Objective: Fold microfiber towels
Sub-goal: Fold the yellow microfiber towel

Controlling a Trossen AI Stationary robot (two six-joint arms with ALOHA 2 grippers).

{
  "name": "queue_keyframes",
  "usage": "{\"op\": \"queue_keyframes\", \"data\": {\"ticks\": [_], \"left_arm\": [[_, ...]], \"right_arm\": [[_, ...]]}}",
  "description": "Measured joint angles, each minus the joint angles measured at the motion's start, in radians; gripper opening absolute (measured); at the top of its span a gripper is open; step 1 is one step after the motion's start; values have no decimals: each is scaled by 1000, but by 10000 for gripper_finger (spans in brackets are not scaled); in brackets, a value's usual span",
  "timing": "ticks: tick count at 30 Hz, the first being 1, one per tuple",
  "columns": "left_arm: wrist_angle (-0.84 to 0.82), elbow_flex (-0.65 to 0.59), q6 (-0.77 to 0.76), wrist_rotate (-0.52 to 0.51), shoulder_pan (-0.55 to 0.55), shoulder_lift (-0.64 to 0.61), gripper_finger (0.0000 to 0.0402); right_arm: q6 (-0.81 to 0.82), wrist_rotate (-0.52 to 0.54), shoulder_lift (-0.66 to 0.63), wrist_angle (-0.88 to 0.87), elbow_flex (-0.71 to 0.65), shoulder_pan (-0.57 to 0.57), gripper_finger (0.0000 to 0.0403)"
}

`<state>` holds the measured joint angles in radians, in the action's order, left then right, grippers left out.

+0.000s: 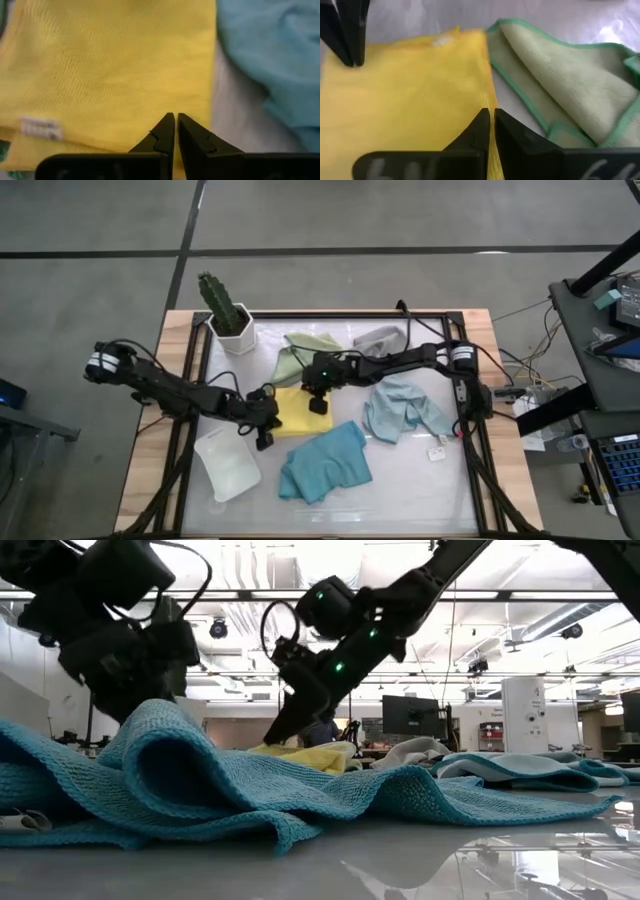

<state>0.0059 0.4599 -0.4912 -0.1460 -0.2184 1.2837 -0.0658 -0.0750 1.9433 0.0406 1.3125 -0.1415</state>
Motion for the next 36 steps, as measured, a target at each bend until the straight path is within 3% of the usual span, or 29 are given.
{"op": "queue_keyframes", "data": {"ticks": [8, 22, 26, 36], "left_arm": [[-3, 0, -1, 4, -2, -42, 8], [-35, 0, -29, -26, 27, -56, 12], [-97, 0, -53, -68, 62, -83, 32], [-120, 0, -53, -304, 118, -60, 119]], "right_arm": [[-5, -3, -92, -12, -55, 30, 20], [-69, 0, -71, 100, -69, 32, 20], [-80, 1, -59, 106, -70, 30, 20], [-85, 4, -59, 108, -106, 30, 20]]}}
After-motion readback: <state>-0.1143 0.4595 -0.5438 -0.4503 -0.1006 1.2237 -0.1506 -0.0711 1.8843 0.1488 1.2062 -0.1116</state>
